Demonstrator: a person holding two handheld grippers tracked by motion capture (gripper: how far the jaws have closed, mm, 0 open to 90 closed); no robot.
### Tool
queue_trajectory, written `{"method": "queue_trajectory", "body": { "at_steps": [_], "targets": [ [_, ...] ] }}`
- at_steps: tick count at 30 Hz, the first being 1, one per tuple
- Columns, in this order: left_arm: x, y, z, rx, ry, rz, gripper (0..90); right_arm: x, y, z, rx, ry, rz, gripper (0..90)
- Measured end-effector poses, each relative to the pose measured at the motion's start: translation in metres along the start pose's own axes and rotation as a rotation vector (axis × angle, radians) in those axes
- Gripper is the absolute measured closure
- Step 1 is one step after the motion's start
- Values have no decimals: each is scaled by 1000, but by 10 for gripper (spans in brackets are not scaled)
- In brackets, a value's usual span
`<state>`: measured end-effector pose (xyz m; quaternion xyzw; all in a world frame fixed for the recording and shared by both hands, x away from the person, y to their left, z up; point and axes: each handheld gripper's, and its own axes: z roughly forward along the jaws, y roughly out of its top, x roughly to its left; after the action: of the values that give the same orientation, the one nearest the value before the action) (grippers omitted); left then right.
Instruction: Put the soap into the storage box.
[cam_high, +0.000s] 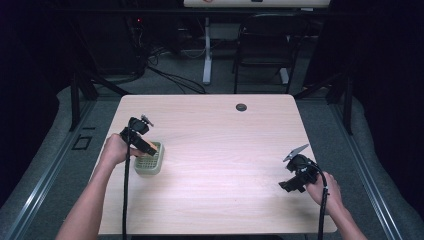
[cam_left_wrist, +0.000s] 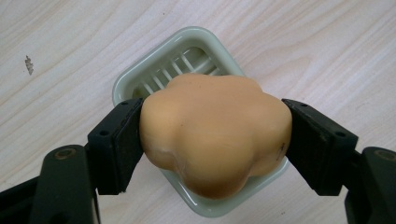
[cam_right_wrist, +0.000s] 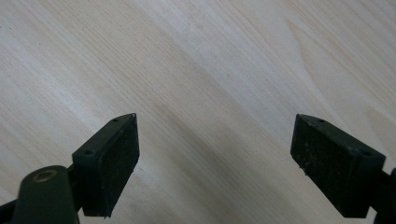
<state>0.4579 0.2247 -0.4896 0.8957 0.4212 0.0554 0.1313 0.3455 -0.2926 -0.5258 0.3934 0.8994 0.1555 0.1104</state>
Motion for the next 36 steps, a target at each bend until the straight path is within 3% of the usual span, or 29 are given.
{"method": "queue_trajectory", "body": {
  "at_steps": [4,7,8,12,16,20,22,23,28,36],
  "targets": [
    [2,3,5,-4,13,-15,252,0,0,-1,-2,4,-3,152],
    [4,4,7,-13,24,-32,252,2,-1,1,-38,11,28,152],
    [4,4,8,-16,28,-38,252,0,-1,0,-14,8,8,153],
    [6,4,11,-26,34,-56,252,1,-1,1,-27,12,19,152],
    [7,4,14,-37,42,-69,252,-1,-1,-2,-4,-2,-2,152],
    [8,5,17,-37,48,-79,252,0,-2,1,-36,5,28,152],
    [7,5,18,-41,50,-81,252,-2,-1,-1,0,3,-4,152],
    [7,4,18,-42,46,-83,252,-1,-1,0,-19,5,12,152],
    [4,2,25,-27,43,-85,252,-1,-1,-2,-3,-2,-2,152],
    [0,-5,27,-42,56,-90,251,0,0,1,0,7,3,154]
  ]
}}
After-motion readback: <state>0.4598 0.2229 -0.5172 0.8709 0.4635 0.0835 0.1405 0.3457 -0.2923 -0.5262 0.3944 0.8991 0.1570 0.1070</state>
